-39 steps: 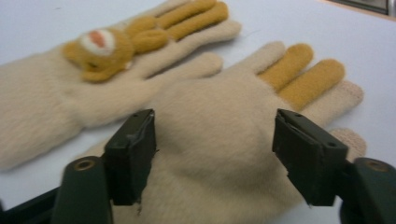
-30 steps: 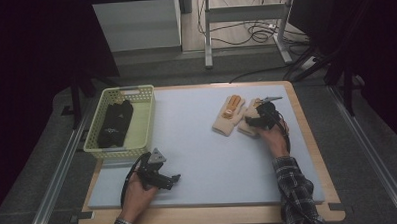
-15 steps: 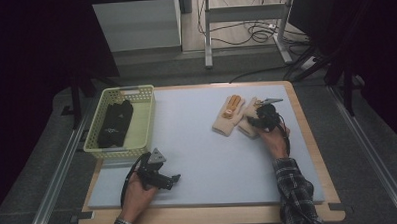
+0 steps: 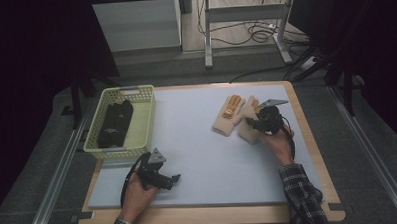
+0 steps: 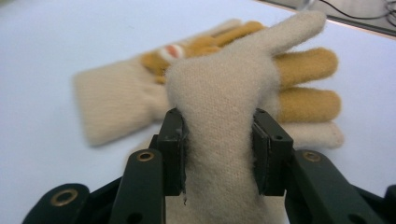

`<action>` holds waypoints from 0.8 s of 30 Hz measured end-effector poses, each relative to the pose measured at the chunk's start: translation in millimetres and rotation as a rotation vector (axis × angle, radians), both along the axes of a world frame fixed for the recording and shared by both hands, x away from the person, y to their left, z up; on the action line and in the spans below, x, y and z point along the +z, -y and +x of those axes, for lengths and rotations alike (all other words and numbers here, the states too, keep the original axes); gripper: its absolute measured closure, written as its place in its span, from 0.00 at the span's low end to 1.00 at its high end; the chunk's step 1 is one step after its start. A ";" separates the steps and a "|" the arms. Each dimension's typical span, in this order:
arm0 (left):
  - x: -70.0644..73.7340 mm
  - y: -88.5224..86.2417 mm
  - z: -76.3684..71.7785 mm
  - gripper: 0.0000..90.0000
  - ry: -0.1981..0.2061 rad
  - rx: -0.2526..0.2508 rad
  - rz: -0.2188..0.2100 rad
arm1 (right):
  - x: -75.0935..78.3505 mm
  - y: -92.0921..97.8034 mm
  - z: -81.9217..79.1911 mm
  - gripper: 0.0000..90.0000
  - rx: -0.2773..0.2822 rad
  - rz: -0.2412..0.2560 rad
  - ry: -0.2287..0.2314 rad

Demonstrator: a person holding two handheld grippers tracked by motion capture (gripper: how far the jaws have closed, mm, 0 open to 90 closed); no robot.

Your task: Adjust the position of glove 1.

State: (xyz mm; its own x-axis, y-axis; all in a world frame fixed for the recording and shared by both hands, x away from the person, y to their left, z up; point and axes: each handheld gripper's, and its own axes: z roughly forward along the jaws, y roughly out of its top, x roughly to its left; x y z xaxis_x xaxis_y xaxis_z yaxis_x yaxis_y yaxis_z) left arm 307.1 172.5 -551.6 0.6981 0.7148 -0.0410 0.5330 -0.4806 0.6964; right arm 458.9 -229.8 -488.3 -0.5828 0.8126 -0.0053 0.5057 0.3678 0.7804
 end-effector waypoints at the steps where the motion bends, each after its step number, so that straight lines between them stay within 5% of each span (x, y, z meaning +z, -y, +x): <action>1: 0.0 0.0 0.0 0.00 0.000 0.000 0.000 | 1.1 0.0 -2.4 0.67 0.007 0.006 0.000; 13: 0.1 0.0 -0.1 0.00 0.000 0.000 0.001 | 21.6 -16.8 -47.8 0.66 0.132 0.071 0.005; 24: 0.0 0.0 0.1 0.00 0.002 0.000 0.002 | 30.4 -71.6 -96.9 0.65 0.337 0.096 -0.031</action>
